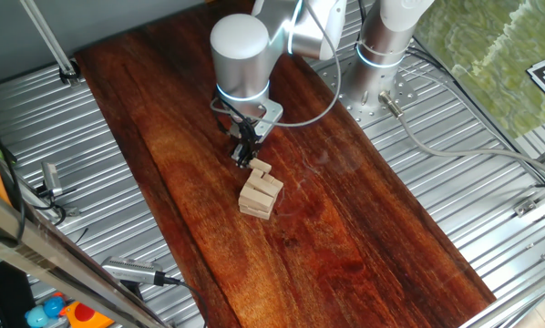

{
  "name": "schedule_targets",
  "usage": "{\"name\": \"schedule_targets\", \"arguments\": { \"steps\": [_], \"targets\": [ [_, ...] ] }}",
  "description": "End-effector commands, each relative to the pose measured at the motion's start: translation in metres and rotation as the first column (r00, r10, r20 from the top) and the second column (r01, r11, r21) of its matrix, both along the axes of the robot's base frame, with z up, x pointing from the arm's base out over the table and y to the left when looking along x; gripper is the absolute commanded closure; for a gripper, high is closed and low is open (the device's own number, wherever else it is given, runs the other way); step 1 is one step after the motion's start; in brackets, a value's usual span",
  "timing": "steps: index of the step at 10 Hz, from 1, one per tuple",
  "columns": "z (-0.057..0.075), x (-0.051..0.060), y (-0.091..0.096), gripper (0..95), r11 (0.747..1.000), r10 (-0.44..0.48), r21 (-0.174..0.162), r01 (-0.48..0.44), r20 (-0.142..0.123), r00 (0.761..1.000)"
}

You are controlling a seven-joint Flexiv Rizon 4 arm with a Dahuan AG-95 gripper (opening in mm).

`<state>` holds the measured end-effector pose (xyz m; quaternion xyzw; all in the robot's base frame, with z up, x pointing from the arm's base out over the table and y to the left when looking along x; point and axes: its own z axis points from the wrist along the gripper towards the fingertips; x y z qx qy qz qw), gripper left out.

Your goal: Play Jenga

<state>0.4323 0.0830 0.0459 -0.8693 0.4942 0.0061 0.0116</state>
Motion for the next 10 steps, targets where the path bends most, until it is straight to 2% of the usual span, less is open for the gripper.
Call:
{"name": "schedule_targets", "arguments": {
  "steps": [1, 8, 10],
  "targets": [
    [0.0001, 0.0004, 0.0004, 95.0, 1.0, 0.009, 0.0, -0.009, -0.001, 1.0],
    [0.0005, 0.0, -0.0002, 95.0, 0.999, 0.033, -0.008, -0.033, 0.007, 0.999],
    [0.0005, 0.0, -0.0002, 95.0, 1.0, 0.005, 0.005, -0.005, 0.004, 1.0]
  ]
}}
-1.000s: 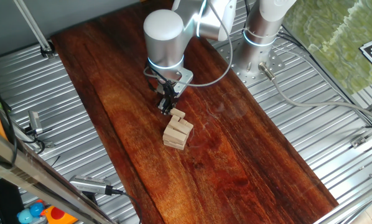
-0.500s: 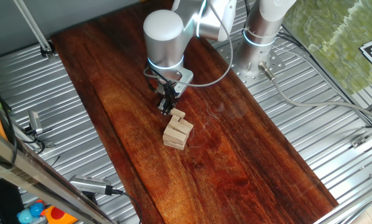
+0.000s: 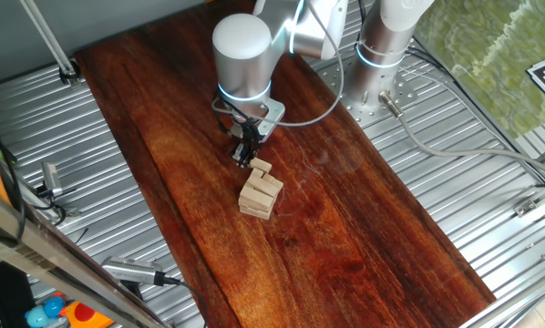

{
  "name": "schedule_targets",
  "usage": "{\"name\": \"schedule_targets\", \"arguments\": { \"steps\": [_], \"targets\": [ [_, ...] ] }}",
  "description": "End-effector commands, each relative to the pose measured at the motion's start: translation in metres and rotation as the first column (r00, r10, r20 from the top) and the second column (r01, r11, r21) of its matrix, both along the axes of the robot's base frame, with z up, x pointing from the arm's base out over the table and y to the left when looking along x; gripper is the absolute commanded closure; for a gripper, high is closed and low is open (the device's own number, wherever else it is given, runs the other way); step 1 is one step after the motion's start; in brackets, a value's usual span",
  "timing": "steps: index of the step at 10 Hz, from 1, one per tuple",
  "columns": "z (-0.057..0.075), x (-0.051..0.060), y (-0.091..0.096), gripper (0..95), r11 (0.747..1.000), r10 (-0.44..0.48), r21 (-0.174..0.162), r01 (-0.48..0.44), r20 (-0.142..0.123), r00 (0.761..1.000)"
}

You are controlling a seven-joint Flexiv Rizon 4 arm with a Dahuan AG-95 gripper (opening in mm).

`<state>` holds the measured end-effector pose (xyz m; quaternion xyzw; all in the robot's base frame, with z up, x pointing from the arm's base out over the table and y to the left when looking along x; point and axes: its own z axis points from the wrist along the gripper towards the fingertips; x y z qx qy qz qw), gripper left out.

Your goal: Play Jenga

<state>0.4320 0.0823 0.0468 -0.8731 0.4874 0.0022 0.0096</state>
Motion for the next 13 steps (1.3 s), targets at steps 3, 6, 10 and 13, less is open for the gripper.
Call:
{"name": "schedule_targets", "arguments": {
  "steps": [3, 6, 10, 13],
  "targets": [
    [-0.0004, 0.0003, 0.0005, 95.0, 1.0, -0.013, 0.013, 0.013, -0.004, 1.0],
    [-0.0004, 0.0003, 0.0005, 95.0, 1.0, -0.018, 0.011, 0.019, -0.013, 1.0],
    [-0.0004, 0.0003, 0.0005, 95.0, 1.0, -0.015, 0.008, 0.015, -0.035, 0.999],
    [-0.0004, 0.0003, 0.0005, 95.0, 1.0, -0.028, 0.008, 0.028, -0.038, 0.999]
  ]
}}
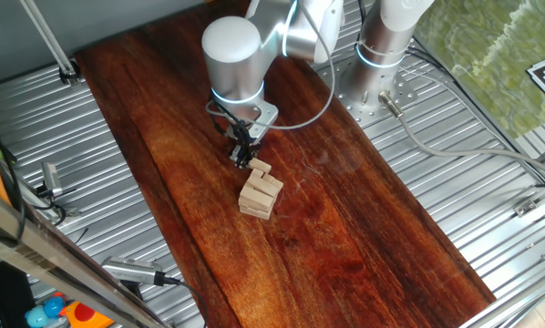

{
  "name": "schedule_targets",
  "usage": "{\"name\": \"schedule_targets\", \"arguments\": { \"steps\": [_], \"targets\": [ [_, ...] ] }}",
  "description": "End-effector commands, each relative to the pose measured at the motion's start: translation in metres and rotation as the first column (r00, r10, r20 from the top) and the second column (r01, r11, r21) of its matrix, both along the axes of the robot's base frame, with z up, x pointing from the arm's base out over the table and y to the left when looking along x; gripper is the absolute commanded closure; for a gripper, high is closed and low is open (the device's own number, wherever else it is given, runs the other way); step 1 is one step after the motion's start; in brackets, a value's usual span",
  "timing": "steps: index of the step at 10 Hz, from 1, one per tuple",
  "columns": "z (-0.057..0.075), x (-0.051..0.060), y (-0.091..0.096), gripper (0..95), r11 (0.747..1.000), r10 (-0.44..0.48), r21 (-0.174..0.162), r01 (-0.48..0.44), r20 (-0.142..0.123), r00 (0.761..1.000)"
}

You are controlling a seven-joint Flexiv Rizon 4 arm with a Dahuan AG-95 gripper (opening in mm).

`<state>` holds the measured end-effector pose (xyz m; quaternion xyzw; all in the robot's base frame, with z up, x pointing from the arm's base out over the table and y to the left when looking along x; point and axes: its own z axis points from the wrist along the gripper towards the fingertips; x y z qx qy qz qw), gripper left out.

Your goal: Play Jenga

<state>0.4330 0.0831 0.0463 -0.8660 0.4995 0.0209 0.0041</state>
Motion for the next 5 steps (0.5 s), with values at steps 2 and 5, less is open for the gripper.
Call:
{"name": "schedule_targets", "arguments": {
  "steps": [2, 5],
  "targets": [
    [0.0001, -0.0006, -0.0002, 95.0, 1.0, -0.002, 0.001, 0.002, -0.008, 1.0],
    [0.0001, -0.0006, -0.0002, 95.0, 1.0, -0.012, 0.0, 0.012, -0.009, 1.0]
  ]
}}
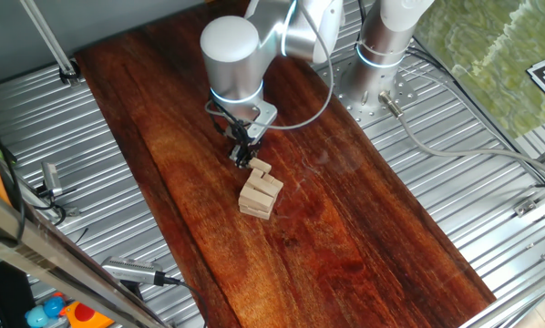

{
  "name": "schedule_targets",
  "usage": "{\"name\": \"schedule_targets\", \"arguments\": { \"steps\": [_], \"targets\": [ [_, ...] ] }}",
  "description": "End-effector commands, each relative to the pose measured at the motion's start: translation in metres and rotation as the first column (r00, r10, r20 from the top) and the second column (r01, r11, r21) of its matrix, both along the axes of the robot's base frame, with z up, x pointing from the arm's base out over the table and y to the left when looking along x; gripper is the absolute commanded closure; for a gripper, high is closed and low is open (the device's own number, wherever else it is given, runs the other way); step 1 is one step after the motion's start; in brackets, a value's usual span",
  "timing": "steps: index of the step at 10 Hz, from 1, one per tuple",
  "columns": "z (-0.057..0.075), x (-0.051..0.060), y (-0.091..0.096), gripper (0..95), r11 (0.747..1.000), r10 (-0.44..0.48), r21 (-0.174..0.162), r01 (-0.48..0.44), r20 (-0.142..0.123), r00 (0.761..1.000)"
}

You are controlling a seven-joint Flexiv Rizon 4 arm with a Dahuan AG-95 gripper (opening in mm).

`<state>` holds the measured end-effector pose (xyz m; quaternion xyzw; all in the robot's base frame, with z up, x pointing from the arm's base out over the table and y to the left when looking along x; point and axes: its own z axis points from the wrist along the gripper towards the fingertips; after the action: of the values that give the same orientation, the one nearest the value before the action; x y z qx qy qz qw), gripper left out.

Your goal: Play Jenga

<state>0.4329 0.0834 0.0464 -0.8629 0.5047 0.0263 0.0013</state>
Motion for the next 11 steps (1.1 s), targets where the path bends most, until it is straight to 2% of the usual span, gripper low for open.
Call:
{"name": "schedule_targets", "arguments": {
  "steps": [1, 6, 11],
  "targets": [
    [0.0001, -0.0006, -0.0006, 95.0, 1.0, -0.003, 0.001, 0.003, 0.002, 1.0],
    [0.0, -0.0005, -0.0007, 95.0, 1.0, 0.009, -0.001, -0.009, 0.013, 1.0],
    [-0.0089, 0.0052, -0.0045, 95.0, 1.0, 0.019, 0.001, -0.019, 0.025, 1.0]
  ]
}}
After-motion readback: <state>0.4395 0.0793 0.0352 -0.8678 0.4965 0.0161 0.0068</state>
